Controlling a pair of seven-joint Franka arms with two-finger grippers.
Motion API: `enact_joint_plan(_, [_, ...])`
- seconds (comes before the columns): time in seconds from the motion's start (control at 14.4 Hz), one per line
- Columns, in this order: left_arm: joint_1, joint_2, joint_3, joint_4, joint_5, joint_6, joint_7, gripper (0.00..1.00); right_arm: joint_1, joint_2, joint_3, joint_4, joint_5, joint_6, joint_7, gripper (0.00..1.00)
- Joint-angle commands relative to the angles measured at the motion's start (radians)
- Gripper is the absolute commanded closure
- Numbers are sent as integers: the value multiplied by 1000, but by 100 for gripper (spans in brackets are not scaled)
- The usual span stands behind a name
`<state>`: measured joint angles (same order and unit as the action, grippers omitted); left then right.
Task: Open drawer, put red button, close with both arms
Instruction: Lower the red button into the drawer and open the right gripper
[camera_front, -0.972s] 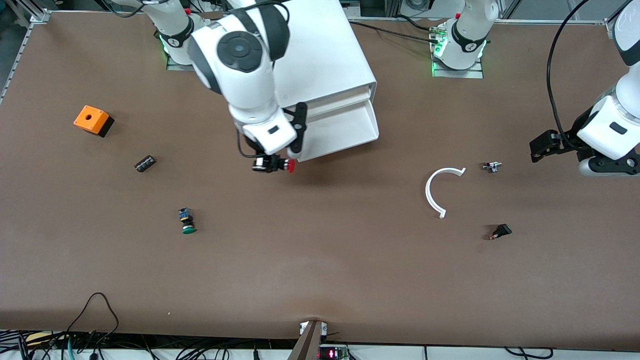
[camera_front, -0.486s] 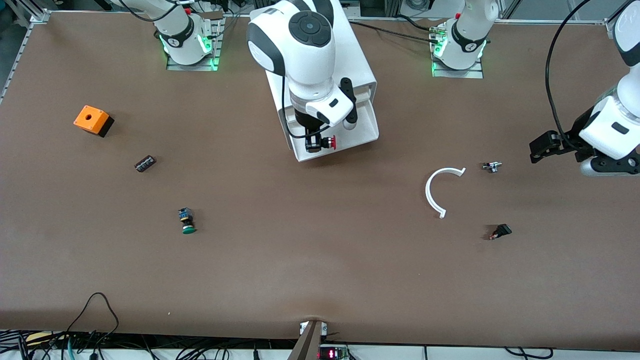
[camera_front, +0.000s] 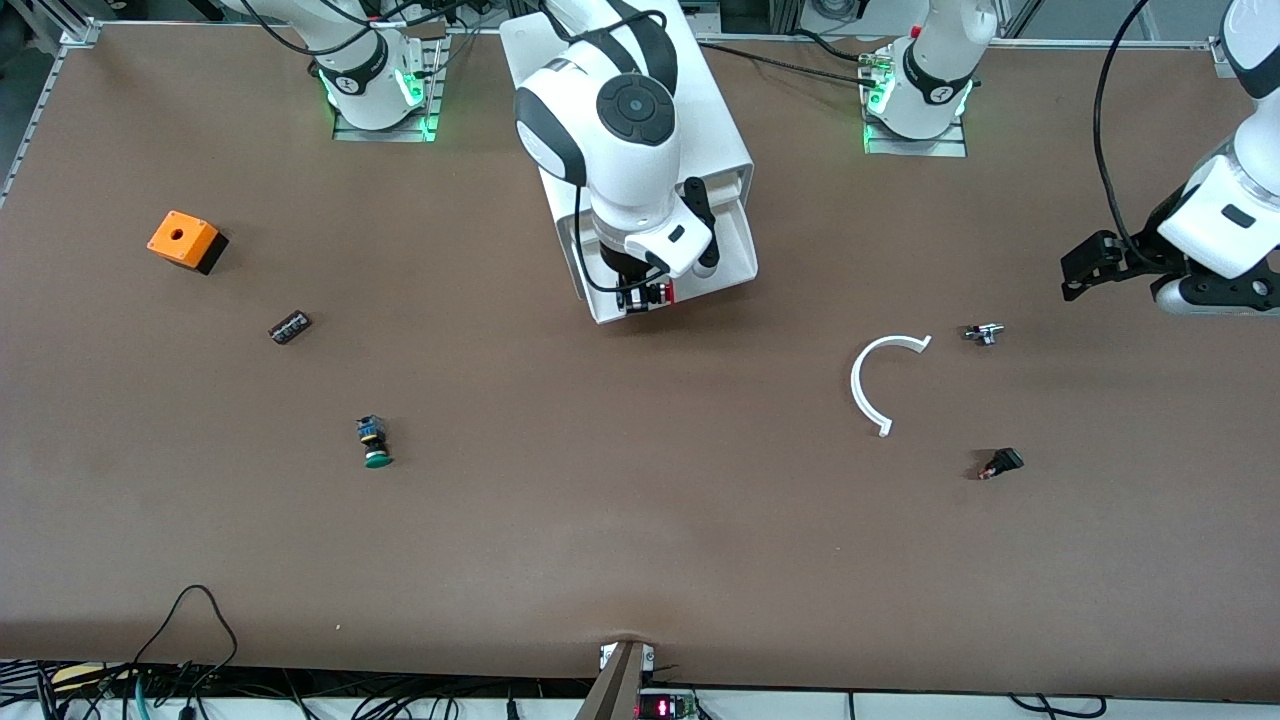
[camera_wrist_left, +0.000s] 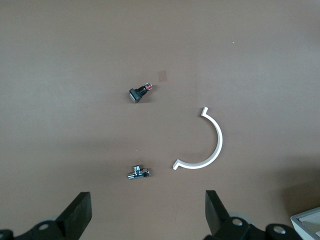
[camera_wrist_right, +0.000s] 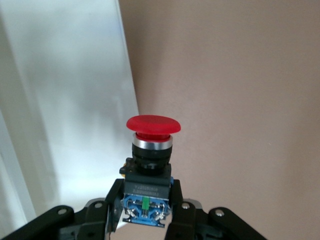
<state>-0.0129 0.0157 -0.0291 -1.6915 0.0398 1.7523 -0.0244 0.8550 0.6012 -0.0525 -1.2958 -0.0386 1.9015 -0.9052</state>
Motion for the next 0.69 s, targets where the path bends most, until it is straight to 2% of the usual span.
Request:
enact_joint_plan(0.0, [-7,-17,3,-14,-8,12,26,0,28,9,-12,24,37,-18,-32,82])
enact_joint_plan(0.62, [-2,-10,3,-7,-8,10,27,0,52,29,-7,-17,49,-12,-69,82])
